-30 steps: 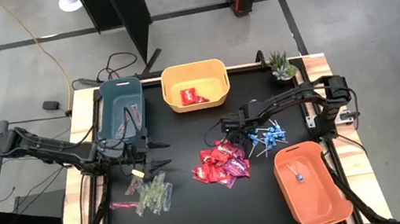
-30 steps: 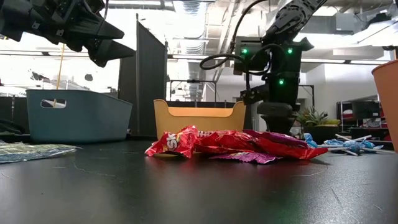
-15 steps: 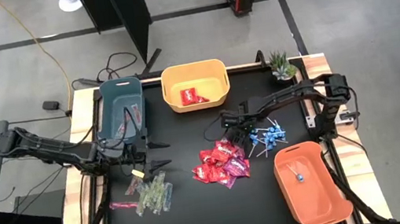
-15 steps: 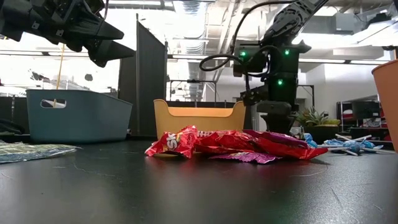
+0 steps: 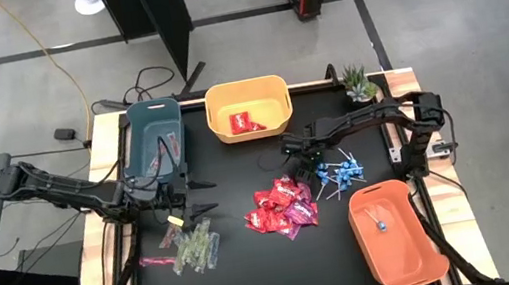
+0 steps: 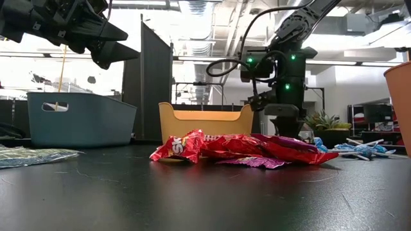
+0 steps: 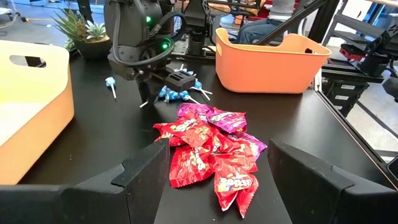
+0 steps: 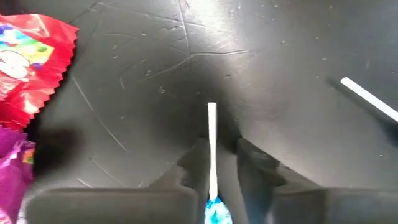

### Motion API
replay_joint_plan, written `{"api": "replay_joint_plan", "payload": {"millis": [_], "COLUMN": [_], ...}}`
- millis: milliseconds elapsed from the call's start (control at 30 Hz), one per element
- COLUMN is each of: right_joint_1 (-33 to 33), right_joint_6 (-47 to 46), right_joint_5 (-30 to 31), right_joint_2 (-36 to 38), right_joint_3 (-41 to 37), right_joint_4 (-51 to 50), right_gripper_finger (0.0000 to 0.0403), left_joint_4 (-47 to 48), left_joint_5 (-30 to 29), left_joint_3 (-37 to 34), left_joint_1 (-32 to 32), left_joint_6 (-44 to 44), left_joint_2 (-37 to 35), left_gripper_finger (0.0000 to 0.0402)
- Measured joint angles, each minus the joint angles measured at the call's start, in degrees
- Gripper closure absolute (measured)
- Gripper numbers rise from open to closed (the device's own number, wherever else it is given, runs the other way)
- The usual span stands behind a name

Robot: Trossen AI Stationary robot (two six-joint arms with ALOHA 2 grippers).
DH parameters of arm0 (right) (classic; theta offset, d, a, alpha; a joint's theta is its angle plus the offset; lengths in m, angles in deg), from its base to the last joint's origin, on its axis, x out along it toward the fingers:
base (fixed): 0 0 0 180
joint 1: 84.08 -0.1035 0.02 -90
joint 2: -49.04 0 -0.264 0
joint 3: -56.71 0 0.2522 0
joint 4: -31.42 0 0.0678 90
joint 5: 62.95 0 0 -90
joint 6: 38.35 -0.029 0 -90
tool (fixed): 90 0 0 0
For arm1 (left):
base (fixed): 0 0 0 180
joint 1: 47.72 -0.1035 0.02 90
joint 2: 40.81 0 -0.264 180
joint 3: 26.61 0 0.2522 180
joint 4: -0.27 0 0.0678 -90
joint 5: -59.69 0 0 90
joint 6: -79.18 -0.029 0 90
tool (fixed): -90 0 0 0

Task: Sort candy
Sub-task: Put the blue lollipop into the orange bin

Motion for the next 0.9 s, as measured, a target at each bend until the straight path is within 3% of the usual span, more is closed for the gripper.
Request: {"api": "replay_joint_plan", "payload": {"millis": [200, 533, 900], "right_joint_1": [-0.58, -2.62, -5.93], "right_joint_6": [0.00, -0.03, -0.39], "right_joint_5": [0.07, -0.02, 1.01], "right_joint_2": [-0.01, 2.33, 17.66], "right_joint_3": [0.00, 0.16, 1.97], "right_joint_4": [0.12, -0.66, -1.02], "right_gripper_finger": [0.0393, 0.0402, 0.0403], "left_joint_4": [0.00, -0.02, -0.26], "left_joint_5": [-0.01, -0.01, -0.01], "left_joint_3": [0.00, 0.00, 0.00], "left_joint_1": [-0.01, -0.01, 0.00], "left_joint_6": [-0.01, -0.01, 0.00], "left_joint_2": [0.01, 0.01, 0.00], "left_gripper_finger": [0.0134, 0.0134, 0.0134]}}
